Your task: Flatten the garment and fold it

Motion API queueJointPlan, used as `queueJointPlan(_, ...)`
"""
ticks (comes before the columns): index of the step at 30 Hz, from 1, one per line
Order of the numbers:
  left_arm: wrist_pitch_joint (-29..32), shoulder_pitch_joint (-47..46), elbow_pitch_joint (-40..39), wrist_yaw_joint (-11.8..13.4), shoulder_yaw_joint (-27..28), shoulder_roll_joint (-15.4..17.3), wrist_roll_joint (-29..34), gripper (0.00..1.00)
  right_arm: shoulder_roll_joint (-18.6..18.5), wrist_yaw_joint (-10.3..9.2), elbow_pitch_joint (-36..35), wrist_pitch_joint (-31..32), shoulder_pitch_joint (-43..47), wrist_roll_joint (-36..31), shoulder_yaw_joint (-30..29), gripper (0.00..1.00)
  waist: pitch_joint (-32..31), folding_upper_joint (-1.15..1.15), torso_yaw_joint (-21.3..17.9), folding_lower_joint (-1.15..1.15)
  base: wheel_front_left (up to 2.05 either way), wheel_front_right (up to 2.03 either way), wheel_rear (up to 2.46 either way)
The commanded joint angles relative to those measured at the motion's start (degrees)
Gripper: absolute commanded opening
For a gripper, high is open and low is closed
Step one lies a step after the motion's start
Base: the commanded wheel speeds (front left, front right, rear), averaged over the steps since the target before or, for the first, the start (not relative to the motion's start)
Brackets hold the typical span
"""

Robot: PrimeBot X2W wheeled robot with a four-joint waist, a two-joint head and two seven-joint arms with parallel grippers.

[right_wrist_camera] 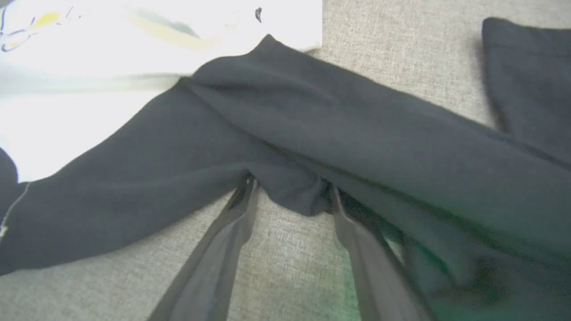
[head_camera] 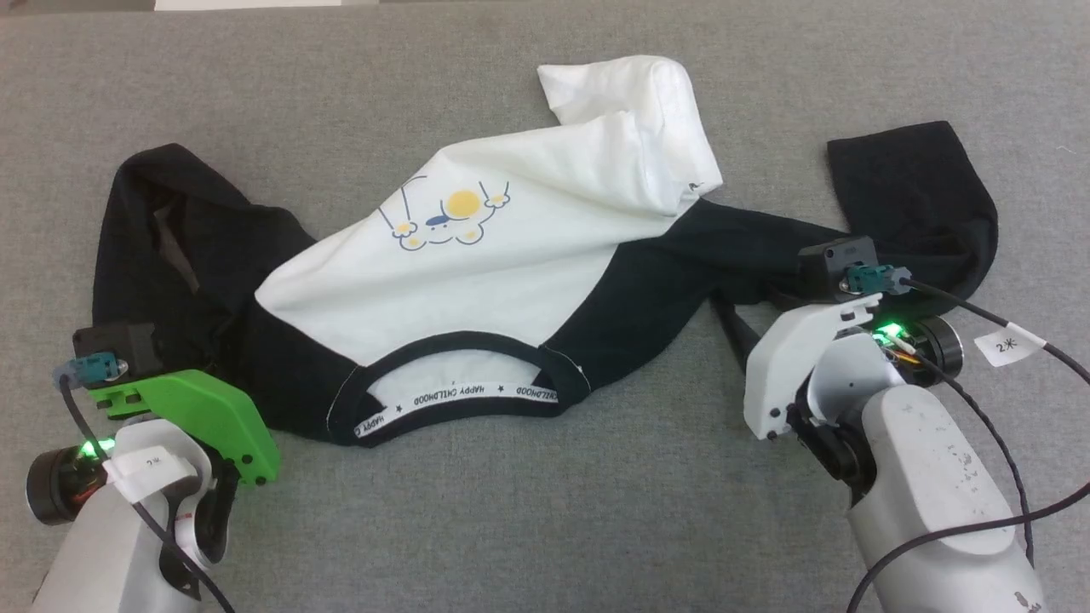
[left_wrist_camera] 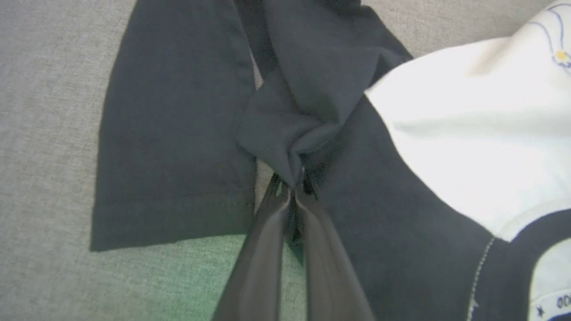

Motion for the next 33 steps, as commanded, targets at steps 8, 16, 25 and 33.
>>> queueJointPlan(8,-1.6,0.2,1.1,-0.6,-0.2,-0.3,-1.0,0.0,0.3,-0.05,1.1,-1.7,2.1,0.0,0.6,0.0,-3.3,0.65,-0.9,0.0,0.0,0.0,0.0)
queueJointPlan(16,-6.7,1.7,-2.3,-2.9,1.9,-0.4,-3.1,0.0,0.3,-0.05,-13.1,-3.7,9.6,-1.2,-1.1,0.0,-9.7,0.65,-2.2,0.0,0.0,0.0,0.0)
queueJointPlan(25,-4.9,0.4,-14.6,-6.5,4.0,1.0,-8.5,0.0,-1.3,-0.05,-32.5,3.7,13.7,-3.1,-4.6,0.0,-12.4,0.65,-3.8,0.0,0.0,0.0,0.0)
queueJointPlan(33,1.8,-13.3,-17.1,-7.0,5.3,1.5,-14.8,0.0,-9.5,-0.05,-33.2,11.5,-0.6,-1.9,-4.2,0.0,-6.4,0.65,-4.5,0.0,0.0,0.0,0.0)
